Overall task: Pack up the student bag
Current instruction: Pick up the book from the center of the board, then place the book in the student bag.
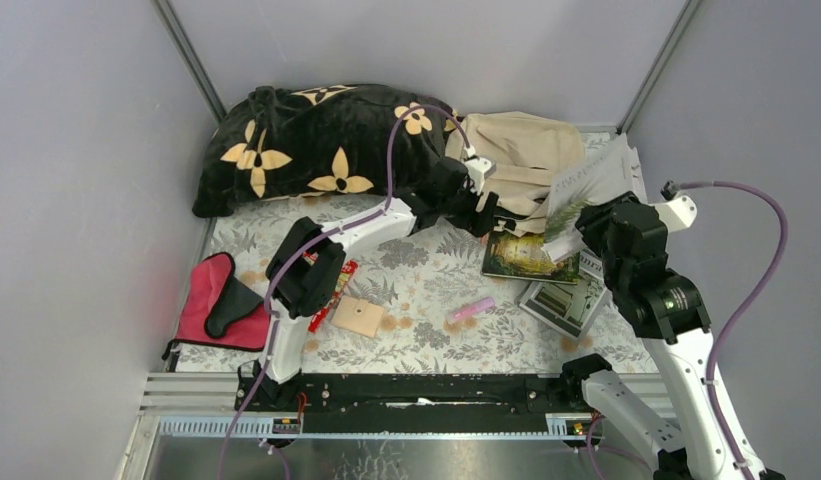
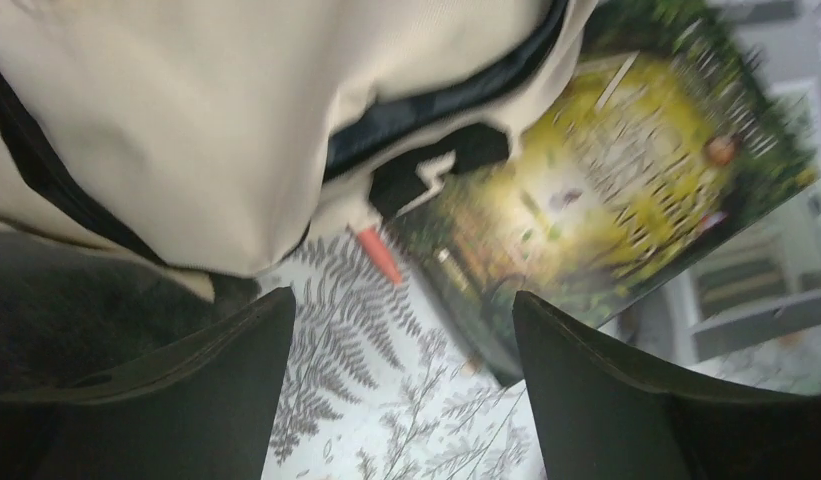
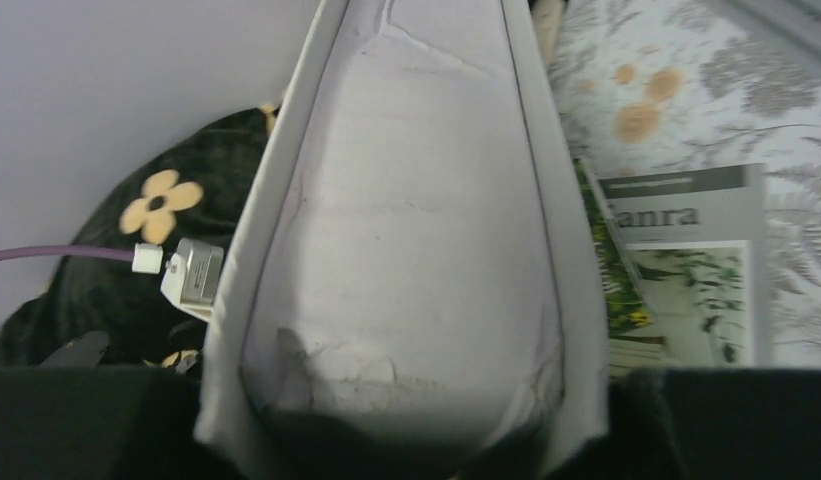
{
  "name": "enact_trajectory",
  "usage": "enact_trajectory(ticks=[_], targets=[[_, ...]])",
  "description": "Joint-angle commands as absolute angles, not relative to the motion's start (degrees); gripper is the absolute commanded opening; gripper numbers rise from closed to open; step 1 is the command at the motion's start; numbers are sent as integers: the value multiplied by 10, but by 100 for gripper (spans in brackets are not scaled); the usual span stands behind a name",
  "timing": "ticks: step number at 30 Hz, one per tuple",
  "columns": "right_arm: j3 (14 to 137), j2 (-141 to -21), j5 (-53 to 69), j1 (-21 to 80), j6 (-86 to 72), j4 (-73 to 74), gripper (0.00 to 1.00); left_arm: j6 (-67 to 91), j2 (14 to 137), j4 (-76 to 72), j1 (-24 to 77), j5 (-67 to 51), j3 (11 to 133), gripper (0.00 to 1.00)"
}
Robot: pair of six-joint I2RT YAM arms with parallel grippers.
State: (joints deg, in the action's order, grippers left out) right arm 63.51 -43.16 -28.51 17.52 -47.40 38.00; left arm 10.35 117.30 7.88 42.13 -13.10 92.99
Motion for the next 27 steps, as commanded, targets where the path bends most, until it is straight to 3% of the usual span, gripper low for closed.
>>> enact_trajectory(ticks=[1,9,20,27], targets=[[662,-410,-379,177,-442,419,9,59,1150,48,416,-170,907,89],[660,-409,-367,177,-428,436,9,33,1180,24,416,-146,916,88],[649,-388,-333,177,-450,459,10,-16,1314,69,416,-117,1083,75],[645,-371,-326,176,-459,463,11,-15,1342,67,415,-104,1114,65]])
